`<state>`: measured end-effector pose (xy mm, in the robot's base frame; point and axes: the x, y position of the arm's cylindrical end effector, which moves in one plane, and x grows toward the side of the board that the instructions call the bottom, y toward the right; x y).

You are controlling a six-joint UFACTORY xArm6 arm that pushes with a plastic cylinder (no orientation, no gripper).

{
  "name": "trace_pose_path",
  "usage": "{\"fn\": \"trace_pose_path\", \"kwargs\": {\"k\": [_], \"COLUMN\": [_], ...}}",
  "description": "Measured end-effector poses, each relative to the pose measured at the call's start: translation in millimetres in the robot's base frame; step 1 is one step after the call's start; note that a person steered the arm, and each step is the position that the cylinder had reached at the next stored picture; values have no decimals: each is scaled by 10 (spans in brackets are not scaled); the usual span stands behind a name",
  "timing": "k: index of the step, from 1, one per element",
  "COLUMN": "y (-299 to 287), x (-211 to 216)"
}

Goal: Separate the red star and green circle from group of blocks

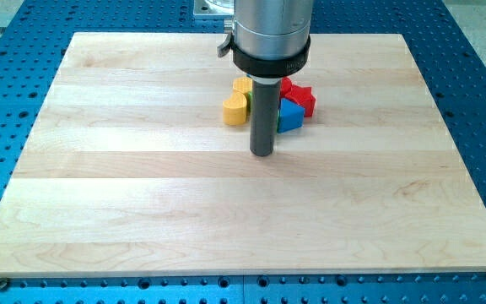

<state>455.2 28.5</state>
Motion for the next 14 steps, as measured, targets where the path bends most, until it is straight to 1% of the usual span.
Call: {"fn": "trace_pose_path", "kwargs": {"k": [3, 4, 5, 6, 7, 8, 9, 10, 11, 12, 13, 14], "y": [-80, -26, 95, 65, 133, 1073, 1498, 1498, 1338, 953, 825, 825], "x": [51, 271, 342, 236, 251, 136, -520, -1140, -1260, -1160, -874, -867]}}
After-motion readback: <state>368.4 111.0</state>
